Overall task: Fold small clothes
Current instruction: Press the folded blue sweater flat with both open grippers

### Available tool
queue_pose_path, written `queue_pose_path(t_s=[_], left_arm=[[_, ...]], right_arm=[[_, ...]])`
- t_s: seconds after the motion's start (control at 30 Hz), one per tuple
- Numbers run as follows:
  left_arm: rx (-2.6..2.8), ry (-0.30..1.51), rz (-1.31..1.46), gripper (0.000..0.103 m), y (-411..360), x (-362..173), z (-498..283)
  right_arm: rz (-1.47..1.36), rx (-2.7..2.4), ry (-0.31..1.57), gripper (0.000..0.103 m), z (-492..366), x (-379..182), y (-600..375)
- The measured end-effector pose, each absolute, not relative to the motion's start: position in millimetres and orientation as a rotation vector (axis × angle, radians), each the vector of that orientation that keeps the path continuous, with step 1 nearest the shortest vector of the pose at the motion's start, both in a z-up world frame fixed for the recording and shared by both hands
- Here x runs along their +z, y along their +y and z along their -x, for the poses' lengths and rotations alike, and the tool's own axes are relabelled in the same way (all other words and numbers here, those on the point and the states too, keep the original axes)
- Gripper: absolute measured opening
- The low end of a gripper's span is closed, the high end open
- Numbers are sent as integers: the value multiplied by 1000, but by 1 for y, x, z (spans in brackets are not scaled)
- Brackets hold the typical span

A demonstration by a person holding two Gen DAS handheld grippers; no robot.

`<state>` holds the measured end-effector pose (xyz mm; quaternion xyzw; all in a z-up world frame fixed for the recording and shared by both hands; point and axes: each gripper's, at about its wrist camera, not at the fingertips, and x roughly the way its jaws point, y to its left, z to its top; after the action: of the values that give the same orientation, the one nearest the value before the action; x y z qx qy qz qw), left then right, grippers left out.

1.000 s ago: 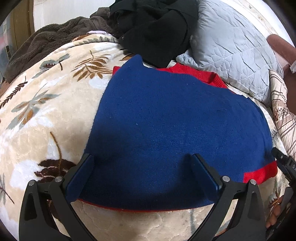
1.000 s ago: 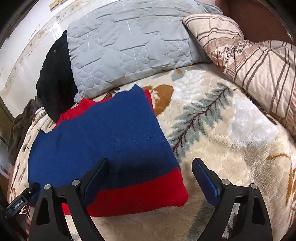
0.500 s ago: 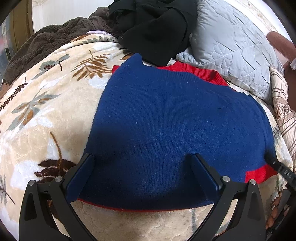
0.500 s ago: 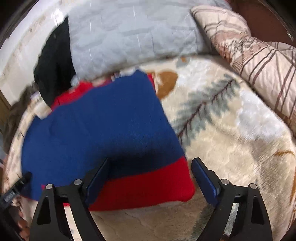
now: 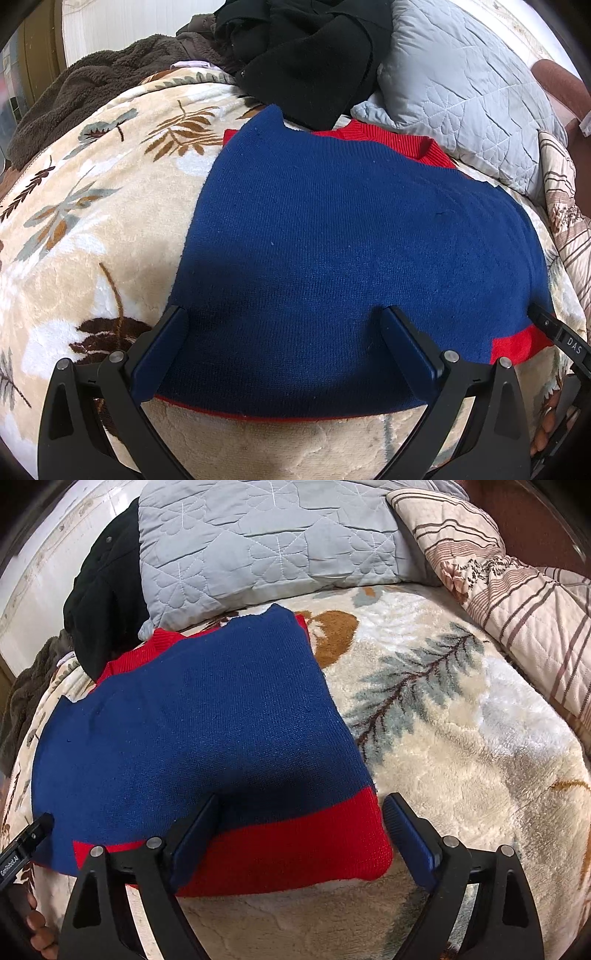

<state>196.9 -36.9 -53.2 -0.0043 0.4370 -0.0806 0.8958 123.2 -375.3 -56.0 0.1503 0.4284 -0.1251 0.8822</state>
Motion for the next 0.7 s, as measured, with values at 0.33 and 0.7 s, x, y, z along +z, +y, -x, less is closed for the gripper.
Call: queue_pose_path(t_s=[0.33,0.7], left_arm=[[-169,906,9,103,-37,-53,-197],[-179,906,58,103,-32,-50,-197]], right_arm=[[-350,-274,881,90,-123,-57,-384],[-309,-275,894,90,-126,-58,-378]])
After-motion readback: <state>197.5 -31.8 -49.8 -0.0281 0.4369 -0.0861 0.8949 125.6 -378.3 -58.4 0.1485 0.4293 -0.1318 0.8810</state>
